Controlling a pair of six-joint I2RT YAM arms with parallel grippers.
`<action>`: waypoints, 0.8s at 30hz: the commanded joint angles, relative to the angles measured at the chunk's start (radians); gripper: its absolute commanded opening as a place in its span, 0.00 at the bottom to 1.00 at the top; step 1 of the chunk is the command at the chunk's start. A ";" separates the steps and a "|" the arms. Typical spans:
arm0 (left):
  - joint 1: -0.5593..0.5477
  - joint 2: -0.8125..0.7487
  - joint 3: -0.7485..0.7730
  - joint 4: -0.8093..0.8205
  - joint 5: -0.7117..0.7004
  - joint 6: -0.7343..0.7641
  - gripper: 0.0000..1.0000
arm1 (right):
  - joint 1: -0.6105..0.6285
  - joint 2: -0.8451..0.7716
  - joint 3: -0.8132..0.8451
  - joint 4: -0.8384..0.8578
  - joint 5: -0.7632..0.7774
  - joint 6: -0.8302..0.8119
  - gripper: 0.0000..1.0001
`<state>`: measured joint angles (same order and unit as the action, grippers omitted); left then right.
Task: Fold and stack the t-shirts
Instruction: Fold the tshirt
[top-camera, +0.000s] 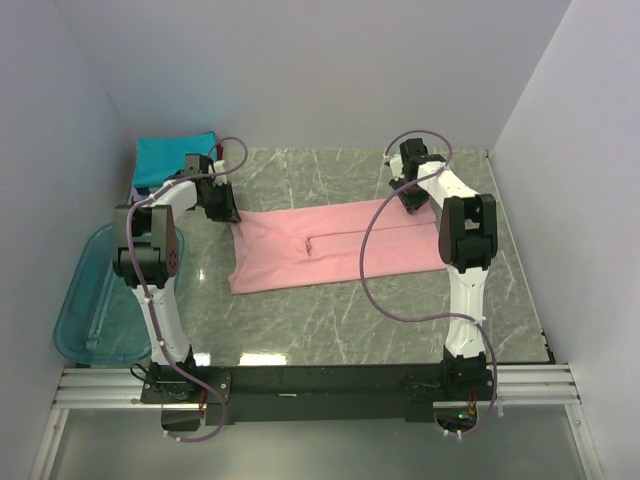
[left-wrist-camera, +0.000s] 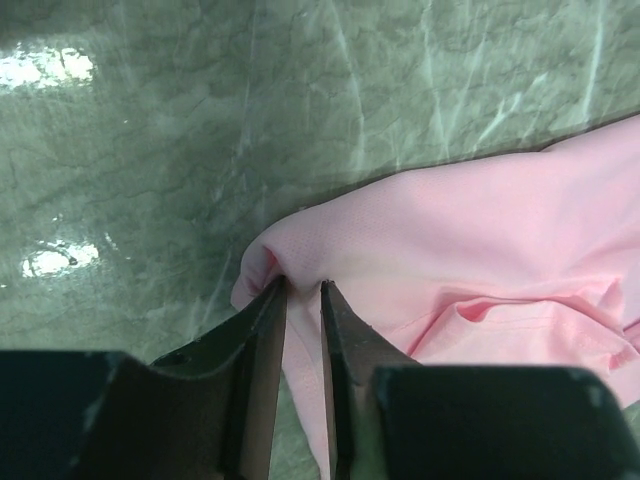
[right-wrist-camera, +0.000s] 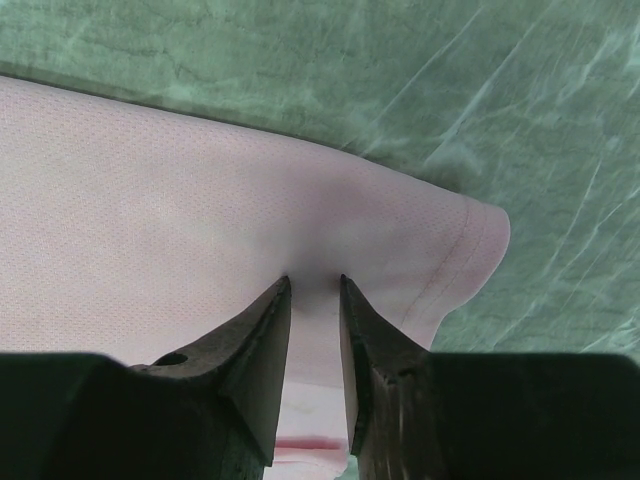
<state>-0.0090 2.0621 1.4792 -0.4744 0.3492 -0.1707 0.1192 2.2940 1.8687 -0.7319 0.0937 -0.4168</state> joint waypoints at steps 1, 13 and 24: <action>0.004 0.012 0.041 0.042 0.050 -0.018 0.27 | -0.001 0.039 0.020 -0.011 0.024 0.003 0.33; 0.006 0.021 0.044 0.030 0.010 -0.015 0.05 | -0.001 0.042 0.017 -0.009 0.035 -0.002 0.32; 0.052 0.059 0.070 -0.012 -0.070 -0.013 0.01 | -0.003 0.073 0.035 -0.040 0.052 -0.005 0.30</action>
<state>0.0269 2.1017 1.5059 -0.4683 0.3519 -0.1829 0.1226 2.3127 1.8957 -0.7486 0.1192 -0.4171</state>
